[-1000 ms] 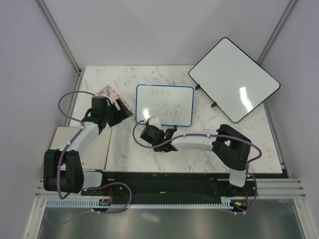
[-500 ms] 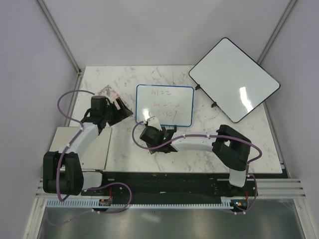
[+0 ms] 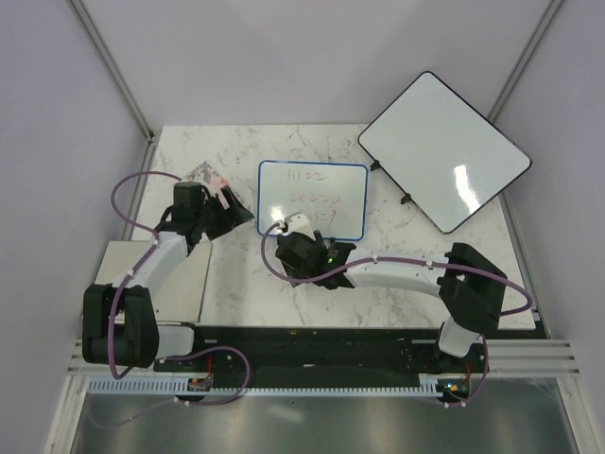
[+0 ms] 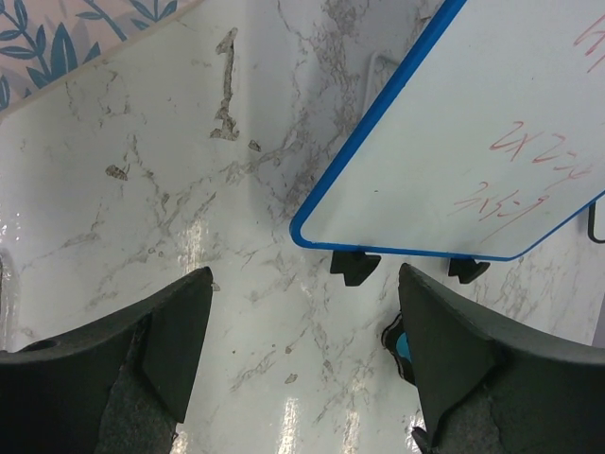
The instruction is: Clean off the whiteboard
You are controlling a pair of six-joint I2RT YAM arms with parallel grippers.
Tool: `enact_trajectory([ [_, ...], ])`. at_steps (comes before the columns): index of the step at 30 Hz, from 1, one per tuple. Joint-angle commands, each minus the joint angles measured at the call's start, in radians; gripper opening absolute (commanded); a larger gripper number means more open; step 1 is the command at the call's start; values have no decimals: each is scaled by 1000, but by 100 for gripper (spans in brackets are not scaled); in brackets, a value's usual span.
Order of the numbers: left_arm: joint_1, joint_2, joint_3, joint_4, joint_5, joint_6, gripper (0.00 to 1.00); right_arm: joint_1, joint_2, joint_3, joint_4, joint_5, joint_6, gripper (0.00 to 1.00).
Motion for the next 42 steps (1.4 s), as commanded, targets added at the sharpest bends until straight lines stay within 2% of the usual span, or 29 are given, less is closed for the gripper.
enact_trajectory([
  [1,0,10,-2,34,35,30,87,-6,-40,-22,29,14,-74,74],
  [7,2,29,0,35,72,34,87,-27,-3,-54,49,-43,-134,87],
  [11,0,42,-5,37,78,33,87,-64,-13,-85,79,-89,-144,85],
  [17,0,53,-9,44,97,31,88,-128,-7,-145,143,-161,-166,75],
  [25,0,56,-23,51,100,33,88,-138,63,-149,206,-224,-161,72],
  [27,0,61,-23,51,100,31,88,-139,76,-143,208,-232,-158,68],
  [28,0,62,-22,52,100,31,88,-138,91,-142,210,-233,-155,65],
  [29,0,64,-23,52,101,33,88,-138,97,-139,208,-230,-152,56],
  [31,-1,68,-20,55,101,31,88,-138,111,-137,207,-220,-144,47],
  [32,0,73,-18,60,101,31,88,-138,111,-139,207,-215,-138,38],
  [34,0,79,-12,63,106,33,88,-138,105,-143,199,-204,-127,26],
  [35,0,82,-8,67,108,34,88,-138,99,-145,197,-194,-124,16],
  [36,0,87,-5,81,117,33,89,-138,96,-148,197,-187,-123,11],
  [39,0,102,14,165,179,26,90,-141,66,-152,190,-180,-117,1],
  [42,0,114,18,332,249,0,91,-150,37,-155,185,-178,-118,0],
])
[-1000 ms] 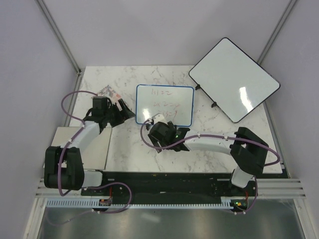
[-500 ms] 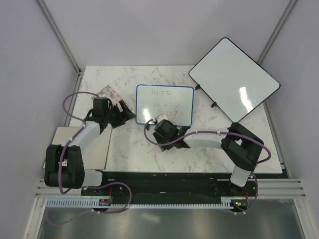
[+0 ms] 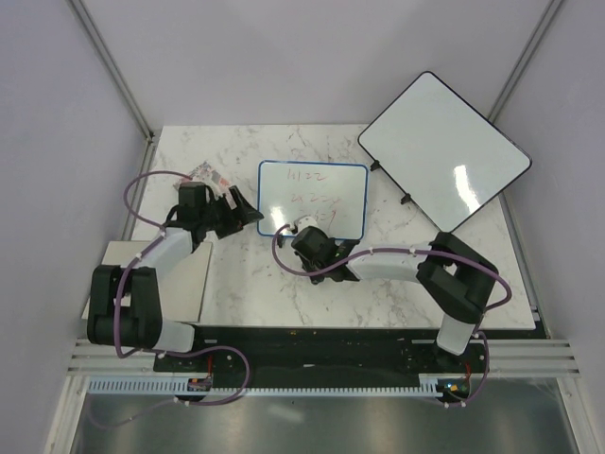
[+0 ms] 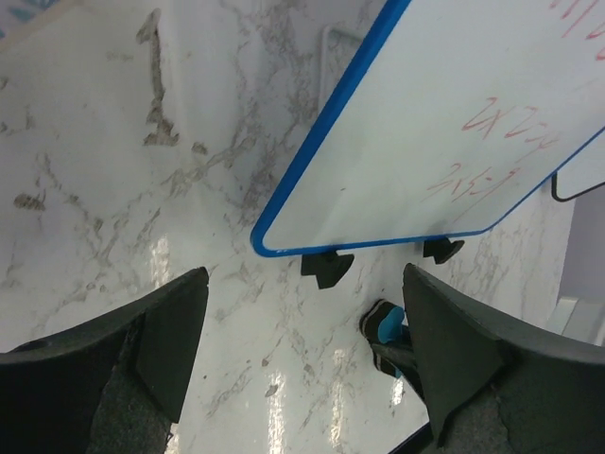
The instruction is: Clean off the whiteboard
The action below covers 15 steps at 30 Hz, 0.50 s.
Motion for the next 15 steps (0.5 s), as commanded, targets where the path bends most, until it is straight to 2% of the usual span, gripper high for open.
enact_trajectory([
  [1,0,30,46,276,121,-4,90,-18,-50,-15,-30,9,16,0],
  [4,0,75,80,399,107,-15,90,-40,-84,-35,-22,12,10,0],
  [7,0,180,152,454,107,3,89,-73,-113,-59,-8,-9,10,0],
  [11,0,334,224,566,168,10,85,-110,-191,-104,22,-37,3,0],
  [15,2,417,267,696,242,-12,79,-132,-271,-122,29,-38,-26,0],
])
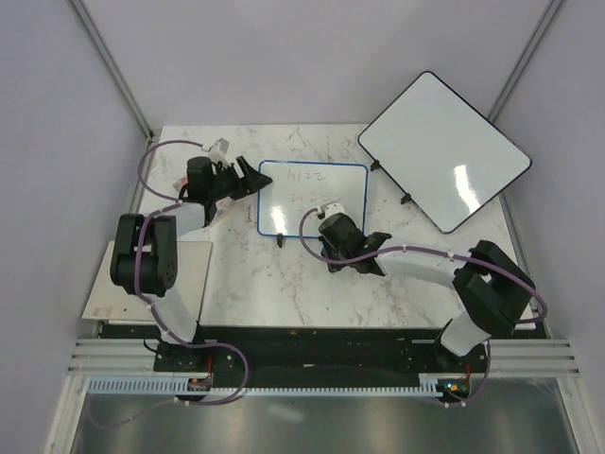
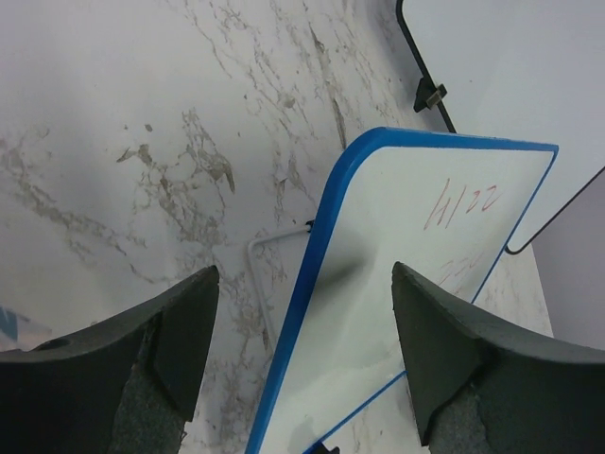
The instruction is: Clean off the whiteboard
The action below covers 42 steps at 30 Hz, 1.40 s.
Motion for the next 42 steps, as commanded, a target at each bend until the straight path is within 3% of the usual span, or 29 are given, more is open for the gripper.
enact_trajectory([
  [1,3,77,66,219,114,-15,78,-21,-115,-16,37,-12,-33,0],
  [7,1,148,104,331,203,-54,68,-76,-193,-41,40,-22,-44,0],
  [13,1,179,83,437,263,-111,41,-130,-169,-20,69,-23,-53,0],
  [17,1,166,-17,507,265,-136,10,-157,-114,20,106,-29,-67,0],
  [20,1,147,-95,581,269,-163,4,-167,-83,45,158,6,-70,0],
  [33,15,82,-227,581,214,-96,2,-170,-55,-16,432,162,-131,0],
  [42,50,108,-284,679,234,-150,2,-170,176,11,598,198,-180,0],
])
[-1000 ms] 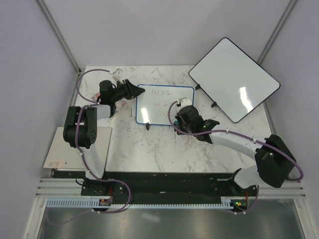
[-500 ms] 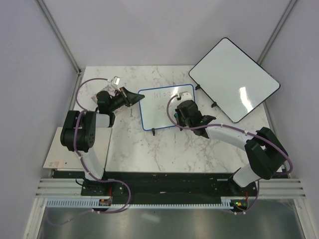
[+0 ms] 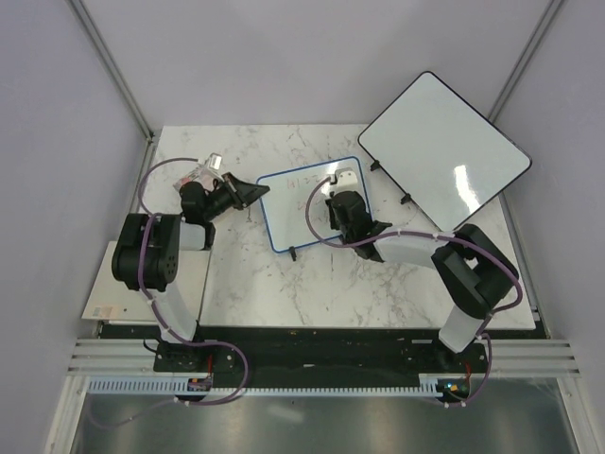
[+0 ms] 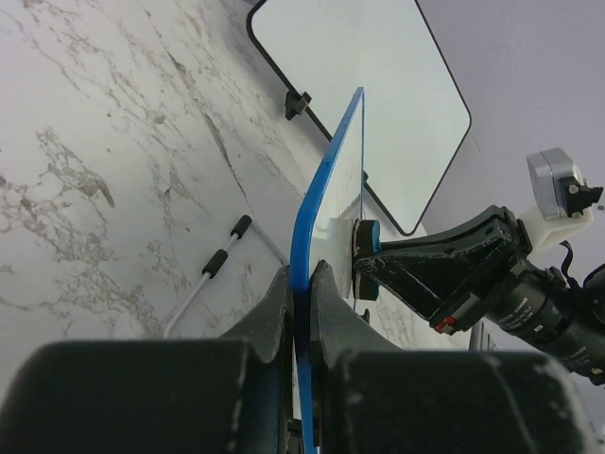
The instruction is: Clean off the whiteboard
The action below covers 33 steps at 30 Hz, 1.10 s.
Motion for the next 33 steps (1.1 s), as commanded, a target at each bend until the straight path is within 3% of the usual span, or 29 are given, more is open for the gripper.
enact_trajectory([
  [1,32,45,-52,3,20,94,2,-2,91,9,121,5,-31,0],
  [6,32,44,-44,-27,48,115,2,30,135,-13,203,-112,-48,0],
  [15,31,44,-26,-72,66,134,2,208,224,9,223,-158,-94,0],
  [21,31,52,-19,-64,85,124,2,197,246,-28,232,38,0,0],
  [25,32,53,-21,-66,94,120,2,101,204,-62,189,190,104,0],
  [33,34,61,-16,-73,101,118,2,-45,125,-92,161,350,117,0],
])
